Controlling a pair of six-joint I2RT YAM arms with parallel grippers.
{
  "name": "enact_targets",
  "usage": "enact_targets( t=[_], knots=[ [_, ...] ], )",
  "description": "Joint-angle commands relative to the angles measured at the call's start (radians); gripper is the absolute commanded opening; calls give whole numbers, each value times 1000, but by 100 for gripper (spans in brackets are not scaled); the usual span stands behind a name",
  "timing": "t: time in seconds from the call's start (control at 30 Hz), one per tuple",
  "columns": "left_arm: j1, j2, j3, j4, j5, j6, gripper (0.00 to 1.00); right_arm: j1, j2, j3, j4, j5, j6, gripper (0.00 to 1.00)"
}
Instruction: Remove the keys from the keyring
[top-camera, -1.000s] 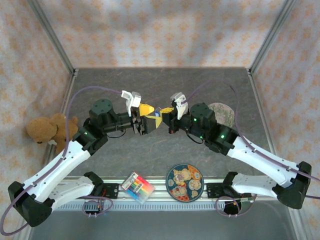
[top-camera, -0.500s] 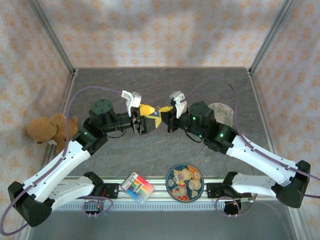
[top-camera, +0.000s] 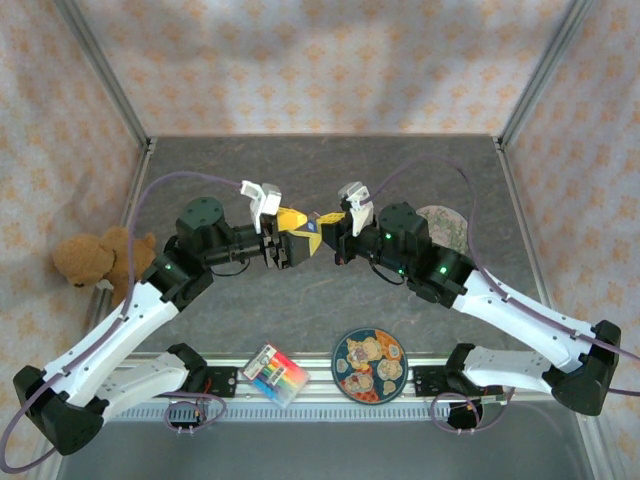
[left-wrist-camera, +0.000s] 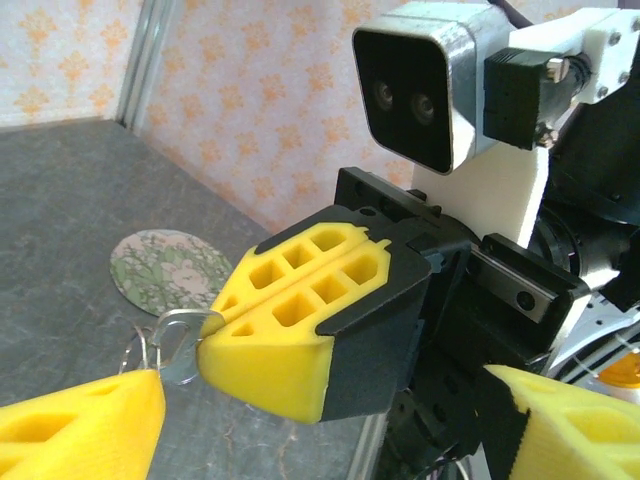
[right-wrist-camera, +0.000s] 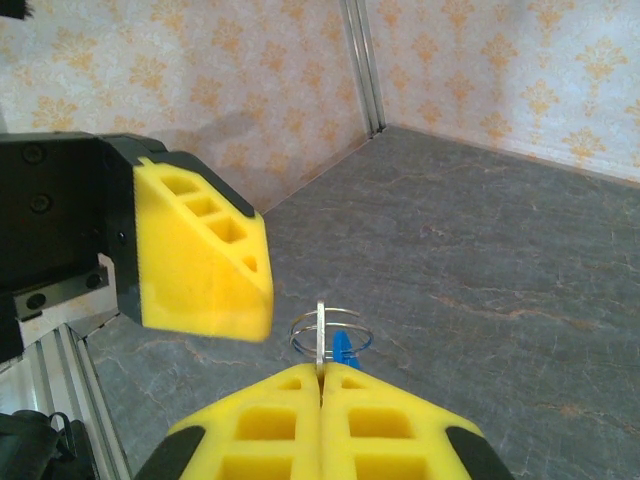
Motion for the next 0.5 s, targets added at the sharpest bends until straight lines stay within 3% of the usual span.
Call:
enact_targets(
  t=[0.0,0.47],
  knots=[
    [11,-39,44,-52,-50,55,82,-5,-14,35,10,-3,11,0],
    [14,20,40,-18,4,18,82,-5,-17,32,35,-31,23,0]
  ],
)
